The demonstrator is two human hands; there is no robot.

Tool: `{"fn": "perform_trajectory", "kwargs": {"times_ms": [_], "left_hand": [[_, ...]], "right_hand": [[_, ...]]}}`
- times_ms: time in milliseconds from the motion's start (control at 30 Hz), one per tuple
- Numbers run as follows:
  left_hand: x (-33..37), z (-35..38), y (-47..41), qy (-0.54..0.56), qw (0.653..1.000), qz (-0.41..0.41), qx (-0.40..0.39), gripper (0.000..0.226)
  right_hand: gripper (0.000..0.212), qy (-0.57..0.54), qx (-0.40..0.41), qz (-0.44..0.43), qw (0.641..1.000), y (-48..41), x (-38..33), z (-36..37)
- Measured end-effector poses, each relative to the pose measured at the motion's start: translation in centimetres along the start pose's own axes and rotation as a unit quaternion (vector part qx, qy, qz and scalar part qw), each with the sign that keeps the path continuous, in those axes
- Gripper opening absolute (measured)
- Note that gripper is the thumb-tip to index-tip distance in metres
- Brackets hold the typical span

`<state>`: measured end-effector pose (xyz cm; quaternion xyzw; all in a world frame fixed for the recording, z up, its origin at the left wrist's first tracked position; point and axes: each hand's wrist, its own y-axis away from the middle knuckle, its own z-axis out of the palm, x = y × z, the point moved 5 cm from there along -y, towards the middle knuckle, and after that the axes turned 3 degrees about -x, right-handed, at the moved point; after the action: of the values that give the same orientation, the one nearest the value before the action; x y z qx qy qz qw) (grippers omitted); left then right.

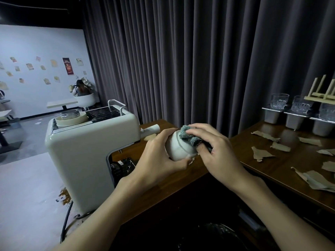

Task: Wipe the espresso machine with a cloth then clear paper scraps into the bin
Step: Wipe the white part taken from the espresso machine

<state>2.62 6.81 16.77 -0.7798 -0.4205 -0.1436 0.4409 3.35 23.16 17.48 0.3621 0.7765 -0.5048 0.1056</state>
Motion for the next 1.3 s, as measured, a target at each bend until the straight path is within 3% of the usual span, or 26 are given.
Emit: {"fn": "perform_trajectory", "kwargs": {"times_ms": [100,200,333,533,633,767,933,1033,1167,1300], "left_hand": [[-0.1,-0.4,0.1,0.038,0.999,-0.001,0.016,0.08],[-0.3,-0.7,0.1,0.053,0.998,-0.007,0.024,0.076],[0.1,-0.6,0.2,0.043,0.999,0.014,0.013,0.079],[0.3,-1.4,0.4,0.014,0.999,0.046,0.016,0.081],[-0.1,-2.4,0.2,0.061,0.997,0.026,0.037,0.077],[-0.1,-2.2,0.3,0.031,0.999,0.038,0.015,0.077],[0.0,-1.7,1.0,-0.007,0.999,0.054,0.007,0.08],[-0.5,-2.4,0.8,0.052,0.997,0.028,0.041,0.077],[-0.4,-2.1,0.7,0.018,0.999,0.036,0.016,0.078],[0.1,-1.5,1.1,-0.025,0.997,0.066,-0.018,0.078]], "right_hand": [[0.04,-0.022,-0.034,0.023,0.999,0.5,0.1,0.2],[0.057,-0.076,-0.092,0.057,0.991,1.2,-0.4,1.4],[0.032,-0.084,0.015,0.029,0.996,0.8,-1.3,0.8],[0.026,-0.07,0.05,0.029,0.996,0.0,-0.7,-0.1],[0.029,-0.017,0.037,0.002,0.999,0.7,-1.3,0.7],[0.029,0.072,0.014,-0.072,0.995,0.6,-2.7,1.4],[0.026,-0.015,0.017,0.023,0.999,-0.7,-0.8,0.3],[0.03,0.013,0.023,0.018,0.999,0.5,-1.0,1.0],[0.04,0.083,-0.002,-0.05,0.995,1.0,-2.6,2.0],[0.029,0.007,0.025,0.005,1.0,-0.3,-1.3,0.8]]}}
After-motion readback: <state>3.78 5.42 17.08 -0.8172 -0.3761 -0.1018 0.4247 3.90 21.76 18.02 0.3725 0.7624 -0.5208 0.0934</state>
